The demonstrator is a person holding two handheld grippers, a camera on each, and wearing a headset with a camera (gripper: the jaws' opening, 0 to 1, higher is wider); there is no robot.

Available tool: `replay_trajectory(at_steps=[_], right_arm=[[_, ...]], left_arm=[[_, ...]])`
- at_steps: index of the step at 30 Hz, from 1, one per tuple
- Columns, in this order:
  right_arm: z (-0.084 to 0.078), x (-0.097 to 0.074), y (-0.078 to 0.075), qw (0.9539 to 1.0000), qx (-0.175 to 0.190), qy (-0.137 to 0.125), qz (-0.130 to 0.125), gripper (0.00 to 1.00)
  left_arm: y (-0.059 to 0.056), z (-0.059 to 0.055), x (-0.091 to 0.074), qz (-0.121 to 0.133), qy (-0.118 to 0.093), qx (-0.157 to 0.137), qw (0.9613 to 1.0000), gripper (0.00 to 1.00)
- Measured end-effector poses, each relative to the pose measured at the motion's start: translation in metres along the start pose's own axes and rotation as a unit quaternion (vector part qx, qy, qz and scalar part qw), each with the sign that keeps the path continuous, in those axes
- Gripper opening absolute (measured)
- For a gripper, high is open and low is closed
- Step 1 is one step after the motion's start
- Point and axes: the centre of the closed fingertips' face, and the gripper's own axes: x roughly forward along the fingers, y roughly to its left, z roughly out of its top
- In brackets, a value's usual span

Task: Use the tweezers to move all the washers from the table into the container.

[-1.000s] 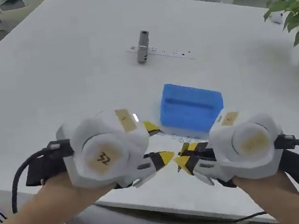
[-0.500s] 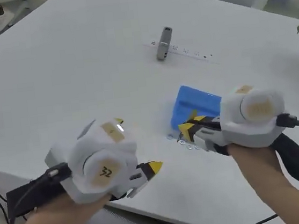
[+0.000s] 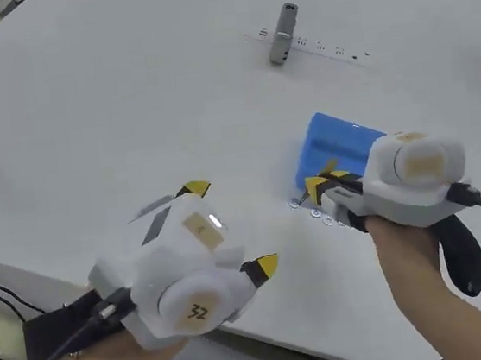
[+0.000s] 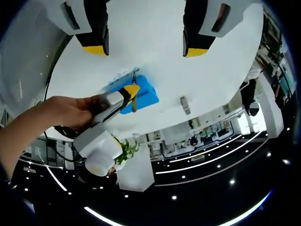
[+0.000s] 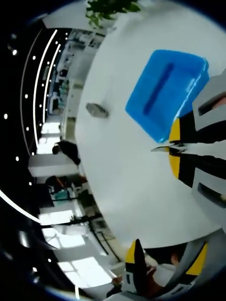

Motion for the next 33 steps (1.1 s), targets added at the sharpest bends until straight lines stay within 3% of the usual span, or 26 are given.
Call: replay_trajectory(at_steps=[4, 6, 33], right_arm=[[0.0009, 0.0069, -0.0027, 0.9997, 0.015, -0.011, -0.017, 0.04], [0.0039, 0.0057, -0.0035, 0.9995, 0.018, -0.013, -0.021, 0.04], [-0.0025, 0.0001, 0.0024, 0.9997, 0.008, -0.017, -0.013, 0.03]], left_arm=[[-0.0001, 0.0010, -0.0011, 0.000, -0.002, 0.003, 1.0000, 0.62], [-0.0015, -0.0028, 0.0007, -0.004, 0.008, 0.008, 0.9999, 0.62], [-0.0011, -0.0072, 0.0009, -0.005, 0.019, 0.017, 0.9997, 0.60]])
